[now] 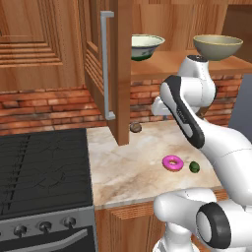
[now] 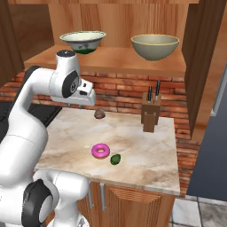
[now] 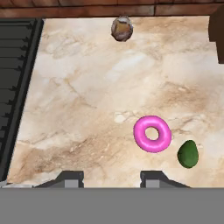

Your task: Pick both bowls and place them on the counter. Then place the donut in one bowl and place the avocado in the other bowl.

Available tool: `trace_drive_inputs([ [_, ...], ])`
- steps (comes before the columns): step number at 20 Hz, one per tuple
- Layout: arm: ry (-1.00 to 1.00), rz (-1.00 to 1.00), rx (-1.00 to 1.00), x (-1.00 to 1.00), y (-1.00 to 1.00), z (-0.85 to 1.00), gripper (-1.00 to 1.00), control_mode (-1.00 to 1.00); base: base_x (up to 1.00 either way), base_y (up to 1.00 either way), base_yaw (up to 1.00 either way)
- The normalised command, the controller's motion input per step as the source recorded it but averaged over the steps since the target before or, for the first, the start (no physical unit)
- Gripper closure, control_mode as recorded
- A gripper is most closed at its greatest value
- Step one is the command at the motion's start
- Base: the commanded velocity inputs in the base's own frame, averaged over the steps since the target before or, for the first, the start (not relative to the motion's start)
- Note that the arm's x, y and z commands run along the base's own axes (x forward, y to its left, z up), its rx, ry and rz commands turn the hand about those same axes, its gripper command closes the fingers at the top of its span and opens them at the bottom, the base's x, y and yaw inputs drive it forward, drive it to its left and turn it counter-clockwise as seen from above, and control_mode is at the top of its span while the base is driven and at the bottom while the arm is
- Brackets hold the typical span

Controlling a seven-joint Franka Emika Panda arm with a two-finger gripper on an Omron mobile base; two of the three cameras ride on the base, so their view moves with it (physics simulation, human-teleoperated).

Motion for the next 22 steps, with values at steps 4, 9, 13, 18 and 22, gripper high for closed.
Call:
trace_drive_inputs([
  [4,0.0,0.0,0.0,-0.04,0.02,0.0,-1.0,-1.0,0.0,0.0,0.0],
  [9,-0.14,0.0,-0.04,-0.16,-0.29,0.11,-1.0,-1.0,0.0,0.0,0.0],
  [13,-0.4,0.04,-0.15,-0.17,-0.59,0.34,-1.0,-1.0,0.0,0.0,0.0],
  [18,-0.46,0.03,-0.23,-0.06,-0.58,0.49,-1.0,-1.0,0.0,0.0,0.0],
  [22,-0.43,0.02,-0.26,0.0,-0.61,0.6,-1.0,-1.0,0.0,0.0,0.0],
])
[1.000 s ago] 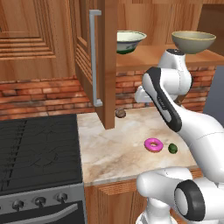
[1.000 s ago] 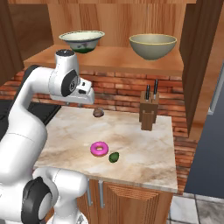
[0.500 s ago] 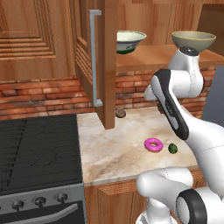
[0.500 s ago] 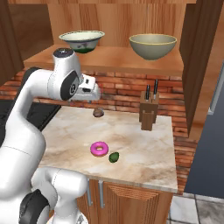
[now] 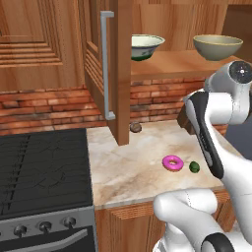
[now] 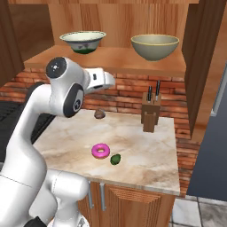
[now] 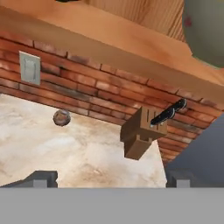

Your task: Pick both bowls and place them on the counter. Then place the donut in one bowl and place the avocado in the other bowl.

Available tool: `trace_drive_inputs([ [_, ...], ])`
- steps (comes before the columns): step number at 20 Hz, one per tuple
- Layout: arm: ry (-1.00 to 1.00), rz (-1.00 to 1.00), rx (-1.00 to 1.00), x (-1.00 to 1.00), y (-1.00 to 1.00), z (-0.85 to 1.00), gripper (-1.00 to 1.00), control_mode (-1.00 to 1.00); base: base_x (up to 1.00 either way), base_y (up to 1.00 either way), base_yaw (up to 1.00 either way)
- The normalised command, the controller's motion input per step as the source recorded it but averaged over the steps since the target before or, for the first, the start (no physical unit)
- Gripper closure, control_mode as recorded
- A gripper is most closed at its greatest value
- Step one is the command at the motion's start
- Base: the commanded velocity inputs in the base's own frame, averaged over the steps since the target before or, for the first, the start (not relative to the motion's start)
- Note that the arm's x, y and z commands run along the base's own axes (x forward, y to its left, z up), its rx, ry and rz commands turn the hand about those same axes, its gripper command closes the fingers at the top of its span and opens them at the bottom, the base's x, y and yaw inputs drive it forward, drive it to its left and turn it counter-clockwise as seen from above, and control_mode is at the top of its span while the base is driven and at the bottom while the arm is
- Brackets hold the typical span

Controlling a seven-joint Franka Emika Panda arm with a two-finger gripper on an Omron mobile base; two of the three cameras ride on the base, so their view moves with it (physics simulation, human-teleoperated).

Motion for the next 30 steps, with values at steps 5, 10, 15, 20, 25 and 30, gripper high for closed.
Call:
trace_drive_inputs([
  [5,-0.29,0.0,-0.22,0.01,-0.48,0.62,-1.0,-1.0,0.0,0.0,0.0],
  [10,-0.07,0.0,-0.11,0.17,-0.35,0.72,-1.0,-1.0,0.0,0.0,0.0],
  [15,0.0,0.0,-0.06,0.22,-0.16,0.64,-1.0,-1.0,0.0,0.0,0.0],
  [20,0.01,0.0,-0.02,0.21,0.0,0.57,-1.0,-1.0,0.0,0.0,0.0],
  [25,0.07,-0.01,-0.05,0.18,0.01,0.12,-1.0,-1.0,0.0,0.0,0.0],
  [30,0.03,0.0,-0.12,0.17,0.0,-0.25,-1.0,-1.0,0.0,0.0,0.0],
])
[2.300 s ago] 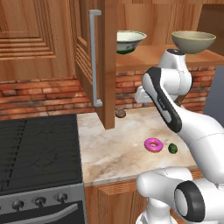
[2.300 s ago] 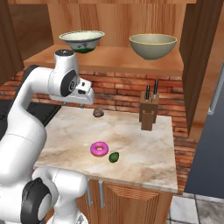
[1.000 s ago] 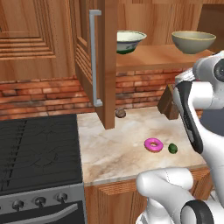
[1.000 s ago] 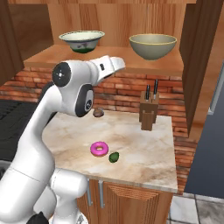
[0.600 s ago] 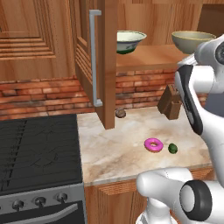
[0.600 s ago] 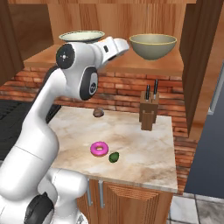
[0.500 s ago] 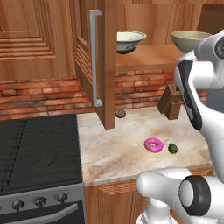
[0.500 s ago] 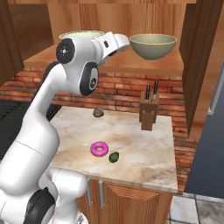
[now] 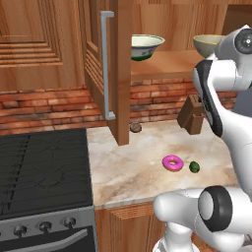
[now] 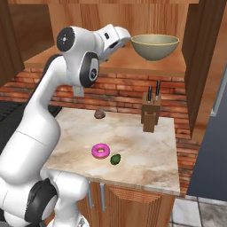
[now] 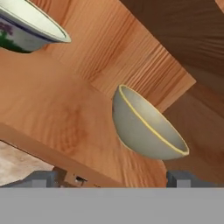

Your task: Pick both bowls and place them on the counter. Then place the donut in one bowl and place the avocado in the other bowl.

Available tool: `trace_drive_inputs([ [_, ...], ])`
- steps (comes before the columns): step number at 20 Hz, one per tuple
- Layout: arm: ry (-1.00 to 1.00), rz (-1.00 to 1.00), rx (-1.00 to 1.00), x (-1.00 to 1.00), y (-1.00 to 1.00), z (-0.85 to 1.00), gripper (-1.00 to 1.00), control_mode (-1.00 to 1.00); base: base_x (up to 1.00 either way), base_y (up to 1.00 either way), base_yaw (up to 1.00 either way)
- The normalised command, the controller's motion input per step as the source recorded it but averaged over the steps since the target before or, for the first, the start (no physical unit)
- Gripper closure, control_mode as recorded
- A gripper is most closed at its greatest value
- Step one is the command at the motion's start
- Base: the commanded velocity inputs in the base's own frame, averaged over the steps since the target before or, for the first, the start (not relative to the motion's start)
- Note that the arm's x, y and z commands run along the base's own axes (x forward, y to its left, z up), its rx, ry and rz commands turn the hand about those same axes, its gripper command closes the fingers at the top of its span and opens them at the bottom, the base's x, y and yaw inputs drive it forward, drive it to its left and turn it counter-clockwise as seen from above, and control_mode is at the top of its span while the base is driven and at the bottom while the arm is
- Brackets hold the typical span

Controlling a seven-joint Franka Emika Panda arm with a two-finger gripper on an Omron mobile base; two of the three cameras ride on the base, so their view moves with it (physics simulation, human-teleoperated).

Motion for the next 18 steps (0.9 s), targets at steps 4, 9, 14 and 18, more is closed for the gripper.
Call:
trace_drive_inputs([
  [4,0.06,0.0,-0.13,0.33,0.0,0.0,-1.0,-1.0,0.0,0.0,0.0],
  [9,0.04,-0.01,-0.12,0.26,0.0,0.18,-1.0,-1.0,0.0,0.0,0.0],
  [14,0.12,-0.06,-0.09,0.21,0.0,0.27,-1.0,-1.0,0.0,0.0,0.0],
  [18,0.12,-0.05,-0.1,0.33,0.0,0.0,-1.0,-1.0,0.0,0.0,0.0],
])
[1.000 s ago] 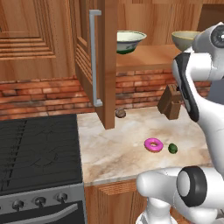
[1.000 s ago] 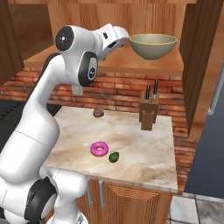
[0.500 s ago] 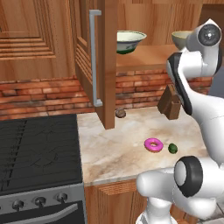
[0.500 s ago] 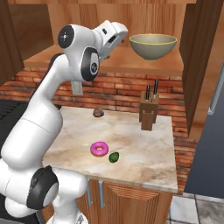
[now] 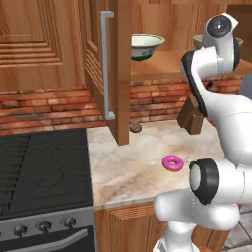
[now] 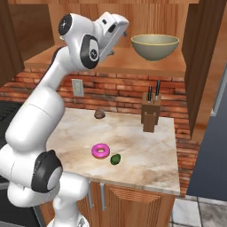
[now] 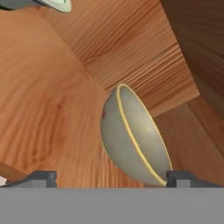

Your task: Pick both bowls and place them on the counter. Then place the donut in one bowl and place the avocado in the other bowl.

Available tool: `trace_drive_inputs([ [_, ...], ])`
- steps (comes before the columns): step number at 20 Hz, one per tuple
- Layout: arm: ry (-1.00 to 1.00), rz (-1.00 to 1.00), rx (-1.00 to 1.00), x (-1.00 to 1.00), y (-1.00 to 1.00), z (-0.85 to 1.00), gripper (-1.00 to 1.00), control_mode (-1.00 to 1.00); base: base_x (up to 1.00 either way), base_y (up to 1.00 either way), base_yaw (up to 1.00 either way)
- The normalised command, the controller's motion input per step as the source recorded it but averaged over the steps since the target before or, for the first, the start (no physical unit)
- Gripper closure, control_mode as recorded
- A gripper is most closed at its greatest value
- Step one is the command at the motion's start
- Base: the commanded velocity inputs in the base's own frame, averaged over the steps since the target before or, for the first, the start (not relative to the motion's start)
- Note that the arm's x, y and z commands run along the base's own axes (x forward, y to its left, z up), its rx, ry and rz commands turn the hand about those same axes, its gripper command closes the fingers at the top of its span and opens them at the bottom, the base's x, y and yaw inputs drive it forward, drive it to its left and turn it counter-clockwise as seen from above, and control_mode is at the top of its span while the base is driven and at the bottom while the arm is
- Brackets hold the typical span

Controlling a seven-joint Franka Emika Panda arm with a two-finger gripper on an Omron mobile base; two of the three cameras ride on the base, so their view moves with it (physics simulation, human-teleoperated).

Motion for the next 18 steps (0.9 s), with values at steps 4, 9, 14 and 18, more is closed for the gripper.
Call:
trace_drive_inputs([
  [4,0.12,-0.02,-0.09,0.34,-0.01,-0.01,-1.0,-1.0,0.0,0.0,0.0],
  [9,0.06,0.0,-0.07,0.36,-0.17,-0.1,-1.0,-1.0,0.0,0.0,0.0],
  [14,0.03,0.0,-0.06,0.32,-0.26,-0.16,-1.0,-1.0,0.0,0.0,0.0],
  [18,0.04,0.0,-0.04,0.26,-0.22,-0.12,-1.0,-1.0,0.0,0.0,0.0],
])
